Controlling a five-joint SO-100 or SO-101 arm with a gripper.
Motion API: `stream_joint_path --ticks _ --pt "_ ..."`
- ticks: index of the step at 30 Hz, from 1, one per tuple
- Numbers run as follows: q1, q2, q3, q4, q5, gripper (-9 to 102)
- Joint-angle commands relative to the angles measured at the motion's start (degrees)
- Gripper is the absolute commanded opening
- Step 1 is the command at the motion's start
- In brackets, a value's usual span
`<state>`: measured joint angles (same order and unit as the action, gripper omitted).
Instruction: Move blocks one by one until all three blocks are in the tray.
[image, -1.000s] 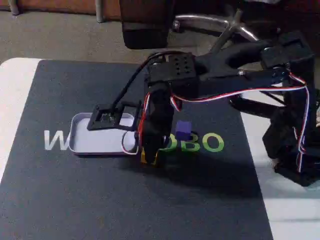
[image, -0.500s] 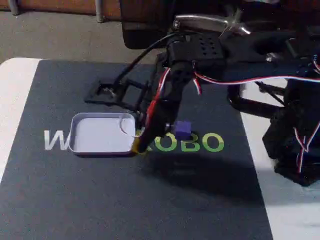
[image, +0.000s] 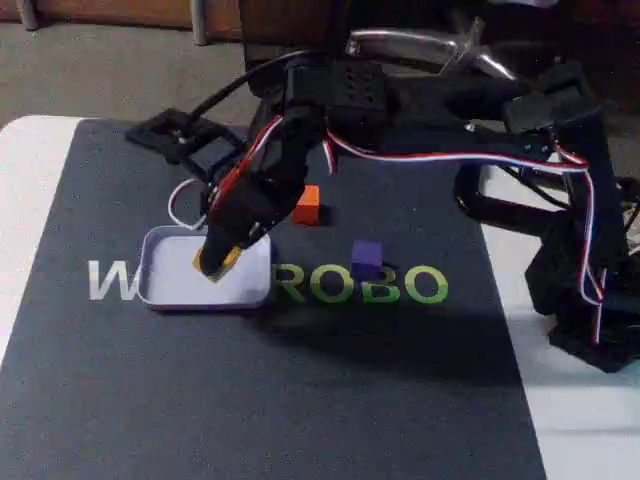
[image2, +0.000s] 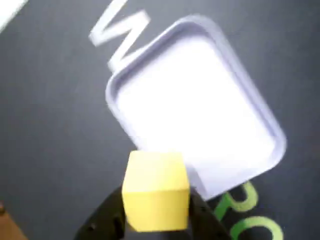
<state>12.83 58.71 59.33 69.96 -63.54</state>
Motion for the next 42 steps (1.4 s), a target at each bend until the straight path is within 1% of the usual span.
stream_joint_path --ticks 1,3,6,8,15,18,19,23,27,31,35,39,40,42 --pt "1.0 0.8 -2.7 0.4 0.4 -8" --pt "1.4 0.8 -2.7 0.4 0.0 -5" --pt "1.7 0.6 -2.7 0.5 -1.1 10" --pt "1.9 0.4 -2.7 0.5 -1.2 15" --pt "2.3 0.7 -2.7 1.9 -2.1 21" --pt "2.6 1.6 -2.7 4.0 -4.4 19" --pt "3.0 2.0 -2.7 5.2 -5.6 15" --pt "4.0 5.8 -2.2 11.5 -13.0 7" --pt "4.8 9.7 -2.2 19.7 -21.9 7" --pt "6.1 12.4 -1.9 25.4 -28.7 6" --pt "8.0 19.0 6.2 25.3 -34.9 5" --pt "10.2 25.5 14.7 24.5 -39.6 -8" --pt "10.9 28.2 18.2 23.2 -41.1 -8" --pt "12.3 35.9 29.3 17.8 -44.6 -8"
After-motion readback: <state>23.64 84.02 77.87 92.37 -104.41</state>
